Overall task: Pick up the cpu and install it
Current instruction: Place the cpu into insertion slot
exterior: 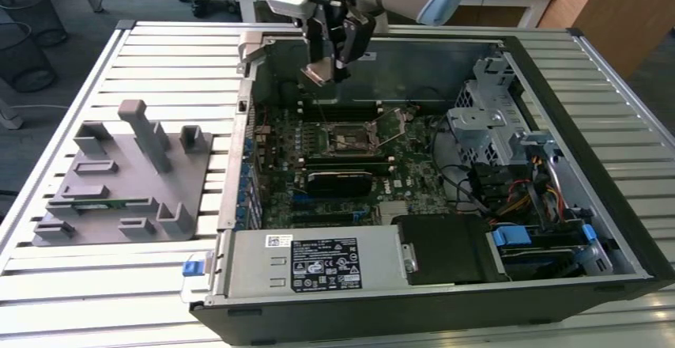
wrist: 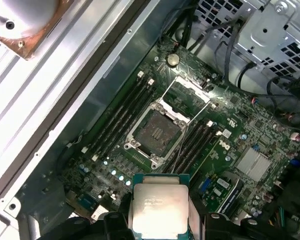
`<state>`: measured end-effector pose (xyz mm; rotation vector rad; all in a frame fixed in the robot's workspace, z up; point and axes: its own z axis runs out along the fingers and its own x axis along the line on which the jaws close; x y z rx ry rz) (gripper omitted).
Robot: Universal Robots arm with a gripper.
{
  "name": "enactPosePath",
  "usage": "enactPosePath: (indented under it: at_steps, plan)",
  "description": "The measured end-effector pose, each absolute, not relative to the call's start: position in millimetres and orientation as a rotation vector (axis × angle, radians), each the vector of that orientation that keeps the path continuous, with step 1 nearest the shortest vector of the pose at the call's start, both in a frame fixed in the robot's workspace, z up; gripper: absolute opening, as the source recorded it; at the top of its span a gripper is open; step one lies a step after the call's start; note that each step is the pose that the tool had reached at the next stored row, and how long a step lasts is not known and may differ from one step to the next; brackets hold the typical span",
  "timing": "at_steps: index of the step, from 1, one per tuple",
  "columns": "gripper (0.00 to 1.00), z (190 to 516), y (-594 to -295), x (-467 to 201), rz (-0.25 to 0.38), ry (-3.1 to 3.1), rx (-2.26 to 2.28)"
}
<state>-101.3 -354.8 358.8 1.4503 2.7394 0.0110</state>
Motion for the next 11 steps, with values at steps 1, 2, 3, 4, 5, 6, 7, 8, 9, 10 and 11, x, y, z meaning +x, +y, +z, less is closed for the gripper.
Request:
enactPosePath:
  at_steps: [1,2,3,4,5,6,7,8,9,10,11]
  plan:
    - [0.53,358.7,-354.5,-101.3,0.011,2.731,1.466]
    - [0.53,358.6,-354.3,-101.3,0.011,2.723,1.480]
    - [0.53,358.5,-354.1,-101.2,0.010,2.716,1.493]
    - [0.53,358.5,-353.9,-101.2,0.010,2.710,1.504]
    - [0.53,358.4,-353.8,-101.2,0.010,2.706,1.512]
    - [0.53,358.4,-353.8,-101.3,0.010,2.703,1.517]
    - [0.53,358.3,-353.7,-101.2,0.009,2.700,1.522]
    - [0.53,358.3,-353.3,-101.2,0.009,2.697,1.528]
    - [0.53,358.2,-353.2,-101.2,0.009,2.693,1.534]
    - [0.53,358.2,-353.3,-101.2,0.009,2.691,1.537]
    - [0.53,358.2,-353.3,-101.3,0.009,2.690,1.540]
